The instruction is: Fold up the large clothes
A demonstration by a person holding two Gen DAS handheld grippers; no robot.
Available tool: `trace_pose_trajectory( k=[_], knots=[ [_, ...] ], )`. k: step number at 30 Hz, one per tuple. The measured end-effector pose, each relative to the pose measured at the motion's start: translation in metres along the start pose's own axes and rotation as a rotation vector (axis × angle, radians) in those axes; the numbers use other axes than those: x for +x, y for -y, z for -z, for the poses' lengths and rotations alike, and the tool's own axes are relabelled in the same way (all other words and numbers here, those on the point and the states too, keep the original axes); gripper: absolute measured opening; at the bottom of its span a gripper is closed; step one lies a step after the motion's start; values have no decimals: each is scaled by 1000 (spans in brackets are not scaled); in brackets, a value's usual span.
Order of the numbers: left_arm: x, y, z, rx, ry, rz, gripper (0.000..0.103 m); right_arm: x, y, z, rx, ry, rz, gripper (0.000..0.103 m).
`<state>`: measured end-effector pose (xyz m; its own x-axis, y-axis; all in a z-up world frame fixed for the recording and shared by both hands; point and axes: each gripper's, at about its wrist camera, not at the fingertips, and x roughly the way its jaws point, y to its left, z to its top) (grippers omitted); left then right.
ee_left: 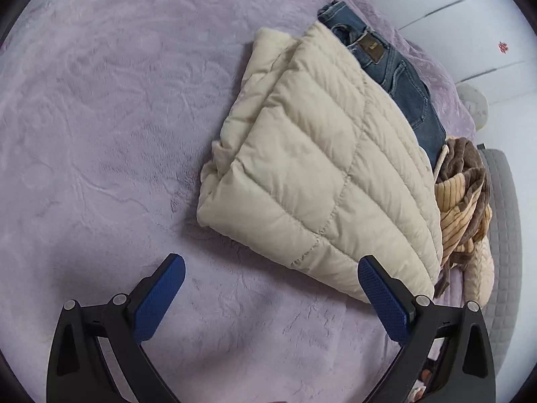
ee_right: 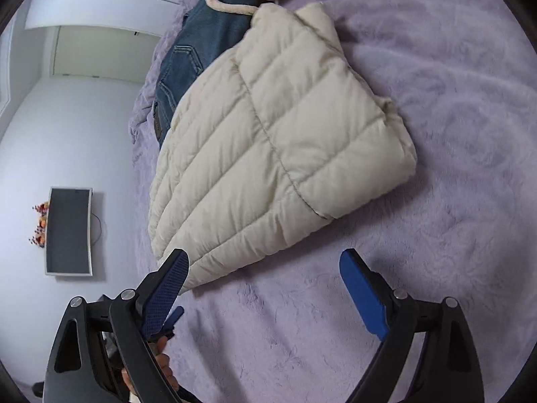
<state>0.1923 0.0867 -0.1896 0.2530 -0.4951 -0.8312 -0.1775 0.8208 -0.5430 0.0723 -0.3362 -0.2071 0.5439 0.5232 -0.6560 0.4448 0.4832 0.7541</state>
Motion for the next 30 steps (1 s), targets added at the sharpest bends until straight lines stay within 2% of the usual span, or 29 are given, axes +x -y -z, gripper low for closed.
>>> trace_pose_trajectory(
  k=[4,12,13,14,15,16,17,19,22,26,30],
  knots=[
    [20,-8,-8,-47,7,59,103,20,22,-12,96,29,-70,93],
    [33,-2,-43,-63,94,72,103,47,34,-49,194,94,-193,93],
    [35,1,-46,-61,101,68,100,48,36,-52,217,98,-207,93],
    [35,3,-49,-56,105,61,89,50,39,-54,240,102,-219,92],
    [35,6,-52,-47,99,64,81,52,41,-55,261,105,-230,85],
    [36,8,-54,-36,91,80,63,53,43,-57,281,107,-240,62],
    [35,10,-55,-23,82,105,43,55,45,-57,302,104,-255,49],
    [29,17,-56,16,81,124,33,57,51,-55,345,104,-306,32],
    [15,18,-56,45,87,160,30,54,49,-50,345,117,-351,26],
    [-9,12,-49,59,87,189,30,43,46,-44,321,113,-381,25],
    [-33,6,-29,93,67,191,30,28,42,-28,301,111,-382,26]
  ],
)
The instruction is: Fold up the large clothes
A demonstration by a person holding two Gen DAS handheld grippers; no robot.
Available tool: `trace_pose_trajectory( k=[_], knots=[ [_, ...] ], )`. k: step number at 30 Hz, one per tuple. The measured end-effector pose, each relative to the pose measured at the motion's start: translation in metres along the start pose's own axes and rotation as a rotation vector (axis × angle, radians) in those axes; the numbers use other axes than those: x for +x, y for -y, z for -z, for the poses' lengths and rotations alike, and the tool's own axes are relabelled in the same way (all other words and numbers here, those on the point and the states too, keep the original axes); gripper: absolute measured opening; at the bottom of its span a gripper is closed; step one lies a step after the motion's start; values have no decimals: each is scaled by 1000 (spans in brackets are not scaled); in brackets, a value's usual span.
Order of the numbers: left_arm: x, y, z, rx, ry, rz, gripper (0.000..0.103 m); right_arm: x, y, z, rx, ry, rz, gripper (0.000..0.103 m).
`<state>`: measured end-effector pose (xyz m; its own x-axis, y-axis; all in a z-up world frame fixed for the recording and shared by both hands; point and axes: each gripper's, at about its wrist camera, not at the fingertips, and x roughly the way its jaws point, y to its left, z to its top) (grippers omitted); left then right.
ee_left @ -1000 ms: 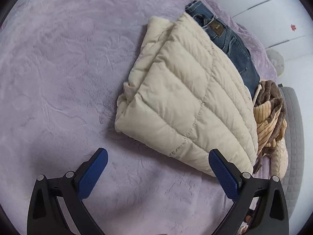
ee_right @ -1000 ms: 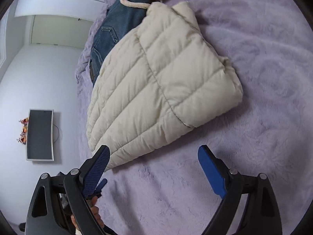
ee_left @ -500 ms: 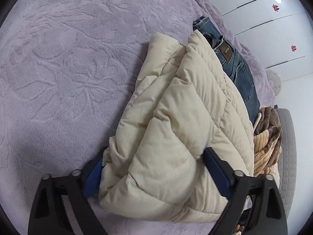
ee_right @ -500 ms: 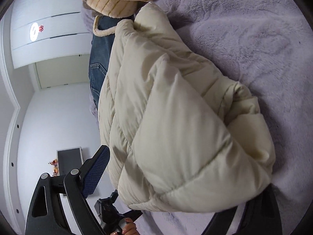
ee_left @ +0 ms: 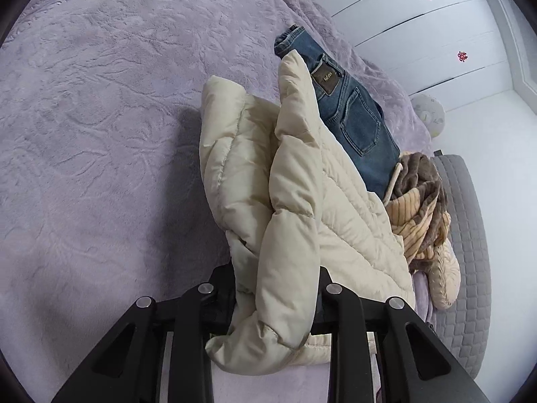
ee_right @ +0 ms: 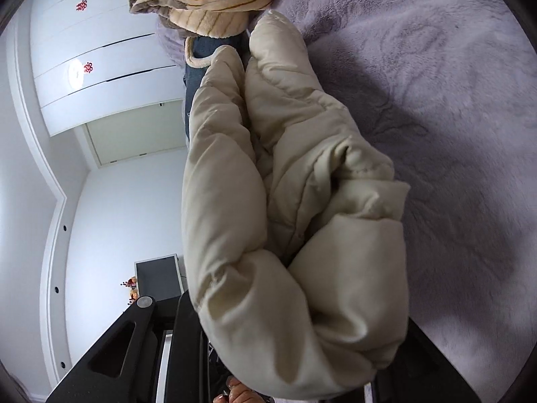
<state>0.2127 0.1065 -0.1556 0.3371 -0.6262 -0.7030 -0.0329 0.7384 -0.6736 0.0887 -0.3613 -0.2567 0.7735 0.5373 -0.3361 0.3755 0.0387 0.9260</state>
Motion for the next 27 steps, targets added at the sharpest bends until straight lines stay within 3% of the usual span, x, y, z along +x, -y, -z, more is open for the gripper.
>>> trace_pose_trajectory(
  k=[10,16,19,22,27],
  knots=[
    [-51,-34,63,-22,-102,-35,30,-41,16,52,60,-10,31,26],
    [-64,-61,103,-28,-187,-115,30,-56,39,79,100,-11,80,26],
    [-63,-76,116,-38,-223,-148,31,-50,54,76,112,-20,123,26],
    [-67,-86,122,-23,-238,-189,42,-50,70,71,121,-29,171,30],
    [-76,-86,117,4,-242,-280,61,-36,48,53,82,-40,263,41]
  ],
)
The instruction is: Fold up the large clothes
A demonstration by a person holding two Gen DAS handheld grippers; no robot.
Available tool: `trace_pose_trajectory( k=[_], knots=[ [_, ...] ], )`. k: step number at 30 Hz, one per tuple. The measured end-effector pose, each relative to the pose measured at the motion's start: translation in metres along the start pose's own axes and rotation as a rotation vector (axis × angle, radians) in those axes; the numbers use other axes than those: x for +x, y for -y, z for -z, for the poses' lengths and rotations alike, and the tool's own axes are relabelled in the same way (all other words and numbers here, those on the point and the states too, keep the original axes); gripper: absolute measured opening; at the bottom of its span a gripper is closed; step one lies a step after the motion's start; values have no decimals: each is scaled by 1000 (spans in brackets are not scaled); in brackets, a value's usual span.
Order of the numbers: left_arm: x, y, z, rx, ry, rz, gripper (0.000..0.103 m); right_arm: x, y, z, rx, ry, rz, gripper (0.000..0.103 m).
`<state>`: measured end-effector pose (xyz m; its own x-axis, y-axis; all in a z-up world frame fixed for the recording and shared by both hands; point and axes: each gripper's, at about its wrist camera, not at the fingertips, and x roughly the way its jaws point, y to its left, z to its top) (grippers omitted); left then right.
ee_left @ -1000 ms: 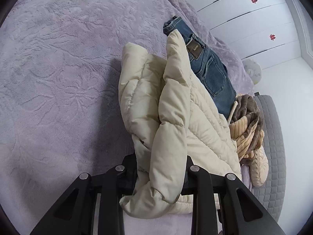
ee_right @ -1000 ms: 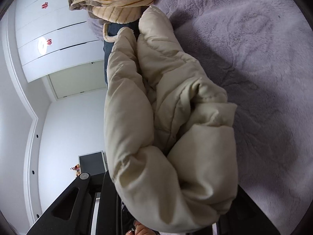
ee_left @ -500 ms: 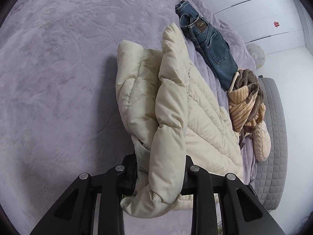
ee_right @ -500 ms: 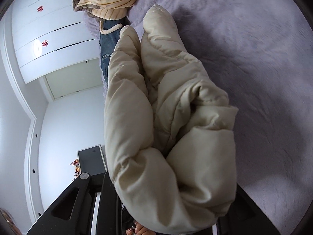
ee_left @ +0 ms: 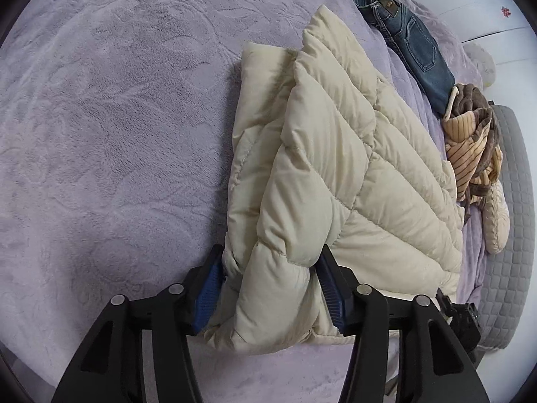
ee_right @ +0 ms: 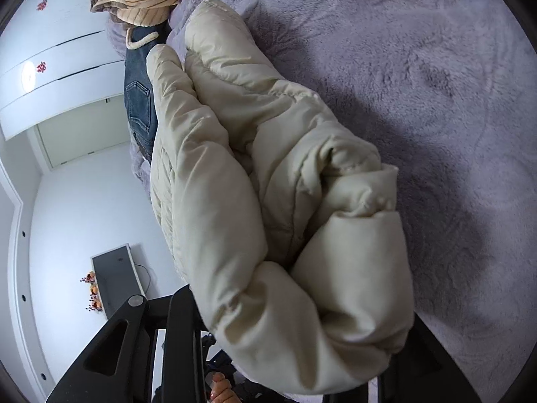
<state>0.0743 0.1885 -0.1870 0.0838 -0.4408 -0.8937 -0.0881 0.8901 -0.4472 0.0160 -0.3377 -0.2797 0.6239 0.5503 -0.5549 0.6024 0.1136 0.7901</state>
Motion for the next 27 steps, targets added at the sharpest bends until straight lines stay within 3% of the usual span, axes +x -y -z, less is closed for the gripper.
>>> trace_pose_trajectory(
  k=[1,4,7,10,15,18,20,23,25,27],
  knots=[
    [-4,-2,0,-5,3,-18,67,2,-9,-4,-12,-4,24,47],
    [-18,-2,-3,6,23,-43,67,0,-29,-8,-70,-17,123,69],
    [-32,-1,-5,39,43,-78,67,-4,-48,-4,-164,-49,249,71],
    [-39,11,-12,68,75,-131,102,-2,-64,0,-252,-99,336,71],
    [-46,24,-21,114,117,-157,102,-1,-85,18,-347,-175,353,71],
    [-45,33,-26,160,126,-178,102,-11,-80,61,-425,-213,352,71],
    [-43,37,-29,176,125,-176,102,-7,-92,73,-490,-219,365,81],
    [-43,39,-34,186,129,-170,102,-18,-102,96,-577,-199,380,85],
    [-42,38,-37,188,127,-170,102,-23,-108,110,-629,-181,402,99],
    [-39,40,-40,188,125,-172,102,-19,-118,116,-684,-170,424,103]
  ],
)
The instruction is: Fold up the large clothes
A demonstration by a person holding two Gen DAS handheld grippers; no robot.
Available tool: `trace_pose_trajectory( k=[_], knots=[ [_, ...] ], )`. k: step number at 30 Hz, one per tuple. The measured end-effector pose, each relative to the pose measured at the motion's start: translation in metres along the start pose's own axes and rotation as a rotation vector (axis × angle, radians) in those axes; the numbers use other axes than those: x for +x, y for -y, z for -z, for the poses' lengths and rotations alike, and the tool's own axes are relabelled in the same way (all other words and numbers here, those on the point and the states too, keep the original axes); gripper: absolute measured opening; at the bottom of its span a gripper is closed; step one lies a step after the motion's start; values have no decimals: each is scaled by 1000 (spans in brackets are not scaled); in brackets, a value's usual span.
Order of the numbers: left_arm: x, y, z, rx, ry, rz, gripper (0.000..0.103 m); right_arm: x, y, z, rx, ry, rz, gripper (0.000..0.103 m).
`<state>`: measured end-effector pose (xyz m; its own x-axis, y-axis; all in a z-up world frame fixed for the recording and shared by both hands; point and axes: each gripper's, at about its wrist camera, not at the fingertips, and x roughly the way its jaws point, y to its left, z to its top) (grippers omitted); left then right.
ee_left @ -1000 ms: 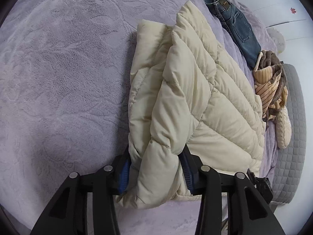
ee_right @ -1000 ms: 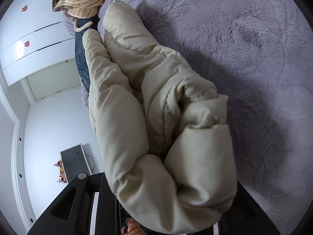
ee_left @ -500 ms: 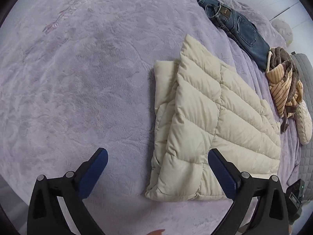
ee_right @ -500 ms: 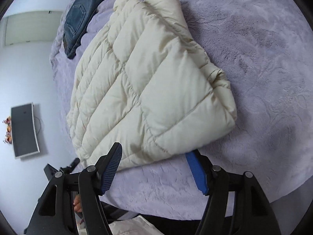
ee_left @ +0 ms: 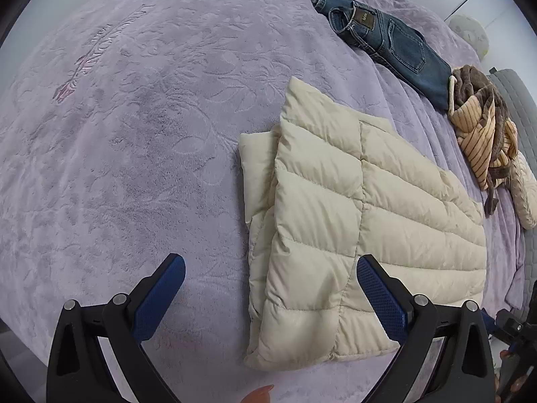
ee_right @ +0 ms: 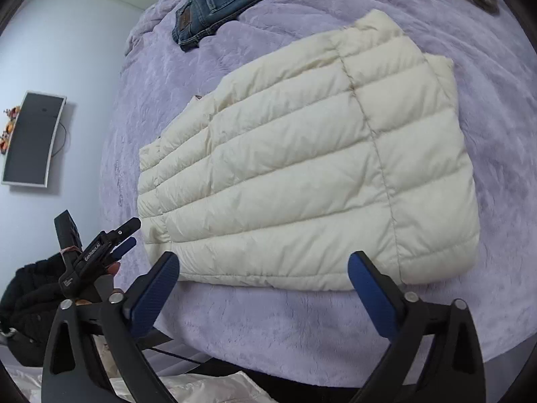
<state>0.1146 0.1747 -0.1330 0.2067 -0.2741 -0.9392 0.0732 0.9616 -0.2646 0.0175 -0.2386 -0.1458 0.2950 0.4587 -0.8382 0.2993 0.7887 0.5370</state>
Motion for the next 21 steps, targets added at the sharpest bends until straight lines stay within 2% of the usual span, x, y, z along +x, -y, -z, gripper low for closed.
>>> trace_pose_trajectory(
  k=[6,18,20,21],
  knots=[
    [4,1,-4,12,-1,-8,102,7,-41,-13,-183,41,160,102],
    [17,-10,-9,-7,-16,-12,102,20,-65,-28,-233,39,201,102],
    [19,-12,-11,-4,-15,-4,102,24,-65,-29,-233,34,212,99],
    [19,-13,-12,-1,-15,8,102,25,-66,-30,-233,32,217,88]
  ],
)
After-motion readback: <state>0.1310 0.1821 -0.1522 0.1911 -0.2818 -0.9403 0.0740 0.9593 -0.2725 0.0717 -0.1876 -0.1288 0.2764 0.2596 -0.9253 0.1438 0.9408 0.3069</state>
